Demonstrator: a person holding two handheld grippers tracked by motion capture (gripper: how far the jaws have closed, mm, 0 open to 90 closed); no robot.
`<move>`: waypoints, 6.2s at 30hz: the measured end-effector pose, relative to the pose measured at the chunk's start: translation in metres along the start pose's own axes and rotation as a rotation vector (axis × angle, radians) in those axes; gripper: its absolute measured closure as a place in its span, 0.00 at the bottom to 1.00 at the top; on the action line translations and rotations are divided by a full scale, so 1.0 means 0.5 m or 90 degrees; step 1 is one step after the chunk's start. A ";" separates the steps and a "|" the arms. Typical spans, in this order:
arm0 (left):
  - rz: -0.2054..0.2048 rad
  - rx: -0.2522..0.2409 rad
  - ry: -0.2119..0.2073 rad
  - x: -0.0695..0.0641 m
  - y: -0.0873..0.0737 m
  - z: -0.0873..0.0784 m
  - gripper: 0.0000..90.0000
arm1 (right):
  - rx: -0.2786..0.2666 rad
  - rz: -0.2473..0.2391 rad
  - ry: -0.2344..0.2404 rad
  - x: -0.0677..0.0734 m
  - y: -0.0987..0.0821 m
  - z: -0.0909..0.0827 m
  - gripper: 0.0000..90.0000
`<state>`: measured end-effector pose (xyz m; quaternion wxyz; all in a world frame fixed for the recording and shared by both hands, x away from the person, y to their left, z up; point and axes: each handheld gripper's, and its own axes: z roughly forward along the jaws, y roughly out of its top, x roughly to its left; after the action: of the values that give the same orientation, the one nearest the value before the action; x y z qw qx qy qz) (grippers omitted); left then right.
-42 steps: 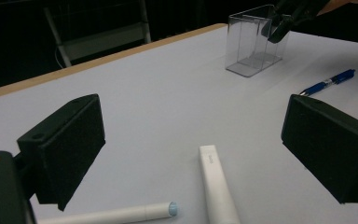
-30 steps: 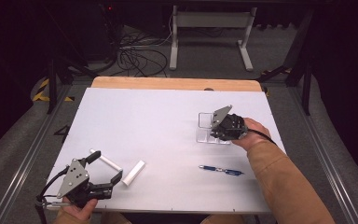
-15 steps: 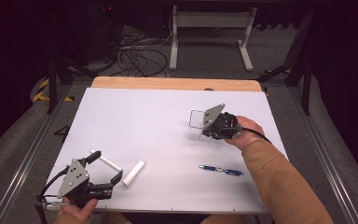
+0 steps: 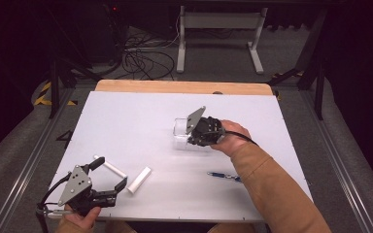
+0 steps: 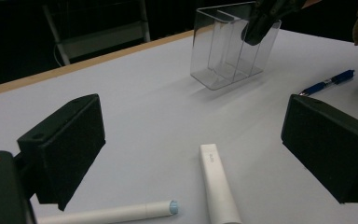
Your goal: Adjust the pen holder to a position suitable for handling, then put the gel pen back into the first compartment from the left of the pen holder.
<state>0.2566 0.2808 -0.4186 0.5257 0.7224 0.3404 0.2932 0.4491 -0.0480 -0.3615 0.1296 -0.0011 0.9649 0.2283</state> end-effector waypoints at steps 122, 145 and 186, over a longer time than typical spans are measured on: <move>0.006 0.004 -0.007 -0.003 0.001 0.011 0.08 | -0.124 0.191 -0.083 0.108 -0.170 -0.106 0.09; 0.005 0.007 -0.007 -0.004 0.001 0.012 0.08 | -0.034 0.197 -0.005 0.122 -0.222 -0.062 0.31; 0.007 0.008 -0.008 -0.005 0.000 0.014 0.08 | 0.115 0.092 0.034 0.134 -0.211 -0.006 0.73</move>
<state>0.2605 0.2750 -0.4206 0.5218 0.7293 0.3350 0.2892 0.3902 -0.1400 -0.4222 0.0864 0.0744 0.9823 0.1489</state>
